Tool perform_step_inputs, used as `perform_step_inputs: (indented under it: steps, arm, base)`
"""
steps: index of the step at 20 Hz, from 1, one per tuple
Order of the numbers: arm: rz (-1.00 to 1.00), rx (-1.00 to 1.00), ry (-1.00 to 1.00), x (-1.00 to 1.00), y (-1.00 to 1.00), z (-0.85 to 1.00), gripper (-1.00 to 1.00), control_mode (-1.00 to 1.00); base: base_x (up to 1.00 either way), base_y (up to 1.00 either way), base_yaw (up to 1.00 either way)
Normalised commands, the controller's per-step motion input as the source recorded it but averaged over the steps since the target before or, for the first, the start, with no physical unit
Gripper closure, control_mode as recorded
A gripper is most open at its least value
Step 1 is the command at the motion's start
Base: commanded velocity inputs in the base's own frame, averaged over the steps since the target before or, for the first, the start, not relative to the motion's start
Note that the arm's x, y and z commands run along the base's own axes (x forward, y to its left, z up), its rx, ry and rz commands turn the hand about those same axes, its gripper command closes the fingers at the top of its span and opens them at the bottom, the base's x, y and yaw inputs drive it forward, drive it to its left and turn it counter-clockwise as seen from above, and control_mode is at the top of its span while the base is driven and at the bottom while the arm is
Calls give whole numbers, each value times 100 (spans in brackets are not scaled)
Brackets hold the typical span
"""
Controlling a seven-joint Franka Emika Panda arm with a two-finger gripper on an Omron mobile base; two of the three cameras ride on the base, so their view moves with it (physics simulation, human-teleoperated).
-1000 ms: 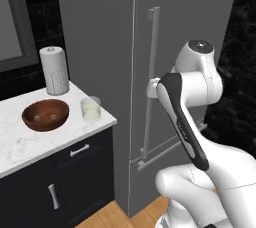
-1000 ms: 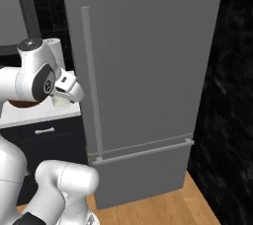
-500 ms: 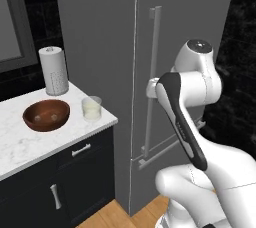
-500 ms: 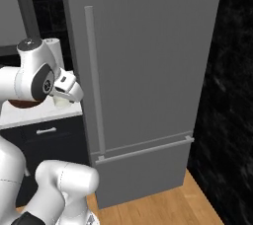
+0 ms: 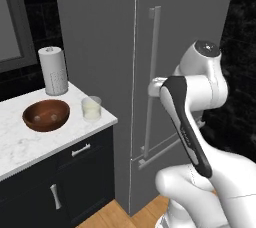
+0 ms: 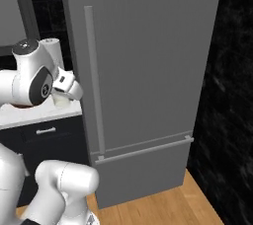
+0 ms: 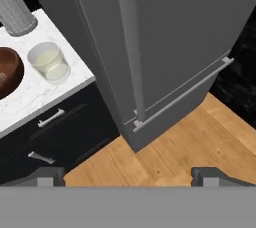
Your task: Grab a lemon wedge from the fridge and one ice cube from the ice bowl, and put them in the glass of lemonade.
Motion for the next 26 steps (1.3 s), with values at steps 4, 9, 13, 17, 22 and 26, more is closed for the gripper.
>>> perform_step_inputs:
  steps: [4, 9, 13, 17, 22, 26]
  arm:
    - [8, -7, -4, 39, 0, 28, -100, -100]
    - [5, -7, -3, 96, 15, 4, -100, -100]
    - [7, -5, 11, 100, -9, 0, -100, -100]
    - [19, -1, 10, 96, -32, 0, -100, -100]
    - [27, 1, 0, 75, -55, -17, -100, -100]
    - [29, 2, -1, 74, -7, -34, -100, -100]
  base:
    - [0, 0, 0]
    - [0, 0, 0]
    - [0, 0, 0]
    - [0, 0, 0]
    - [0, 0, 0]
    - [0, 0, 0]
